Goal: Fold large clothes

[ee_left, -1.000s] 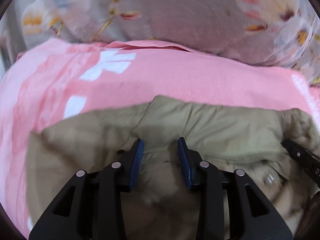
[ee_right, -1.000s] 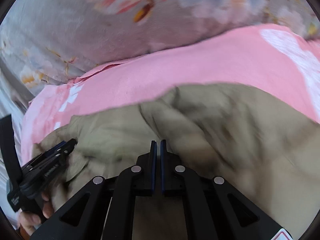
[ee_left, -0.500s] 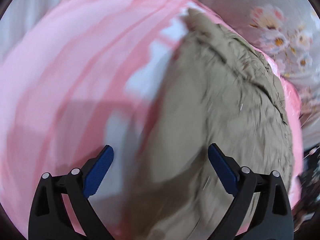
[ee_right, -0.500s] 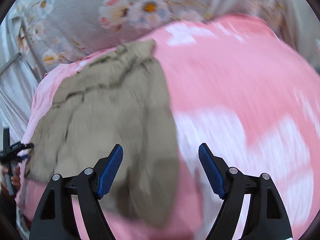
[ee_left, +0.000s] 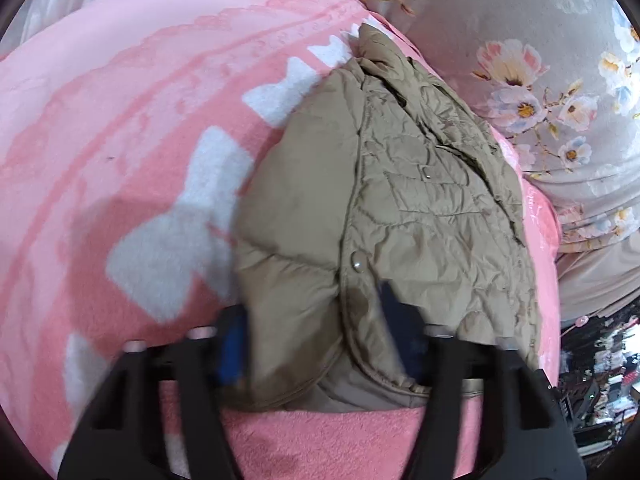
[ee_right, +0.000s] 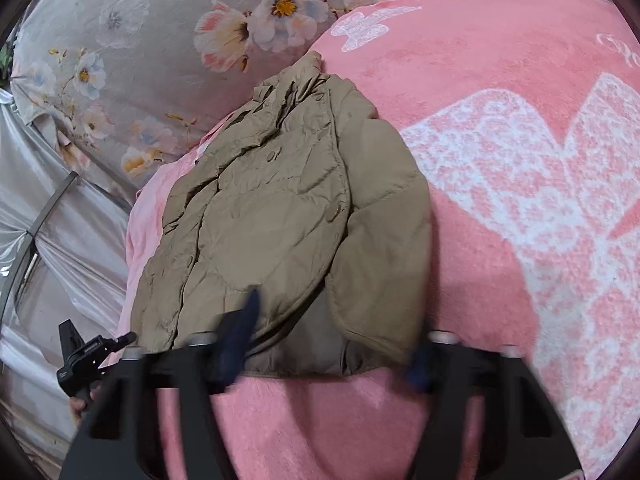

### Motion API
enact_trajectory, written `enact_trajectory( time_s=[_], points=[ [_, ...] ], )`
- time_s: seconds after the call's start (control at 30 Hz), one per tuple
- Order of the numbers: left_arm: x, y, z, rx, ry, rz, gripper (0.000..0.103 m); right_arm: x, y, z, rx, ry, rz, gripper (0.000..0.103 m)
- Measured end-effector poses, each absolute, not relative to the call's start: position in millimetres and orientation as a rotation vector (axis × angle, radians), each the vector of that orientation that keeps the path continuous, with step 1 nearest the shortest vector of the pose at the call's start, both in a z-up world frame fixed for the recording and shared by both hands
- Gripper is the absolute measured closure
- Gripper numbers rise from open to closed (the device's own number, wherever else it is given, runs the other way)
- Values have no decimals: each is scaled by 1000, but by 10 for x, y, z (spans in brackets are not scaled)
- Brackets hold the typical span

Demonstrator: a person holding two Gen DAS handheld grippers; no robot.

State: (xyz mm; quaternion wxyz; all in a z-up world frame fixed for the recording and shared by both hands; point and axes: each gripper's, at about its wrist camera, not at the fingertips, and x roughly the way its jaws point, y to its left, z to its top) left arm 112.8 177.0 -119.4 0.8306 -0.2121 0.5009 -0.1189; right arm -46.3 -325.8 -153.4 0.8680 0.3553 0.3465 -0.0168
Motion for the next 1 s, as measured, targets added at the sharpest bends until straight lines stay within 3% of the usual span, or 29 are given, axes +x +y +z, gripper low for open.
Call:
enact_trajectory(
  time_s=[0.03,0.07,0.2,0.67,0.8,1.0],
  points=[
    [1111,1769,-1178,-444,1067,-247,80,-458,-3263,-1537,737,731,-46,90],
    [1080,1798,-1146,-445,1062,-248,93,-469,-3270,-1511,743,717,-37,96],
    [941,1826,-895,-440,1006,-281,100,-693,-3255,-1209,707,621,-9,99],
    [-138,2183,869,-436,601,-401,101,-1817,-3288,437,507,133,69,100],
    [174,2005,928,-379,599,-366,100,-1467,-3367,487,494,151,50,100],
    [1096,1562,545,-201,663,-181,99,-411,-3618,169,559,261,-32,100]
  ],
)
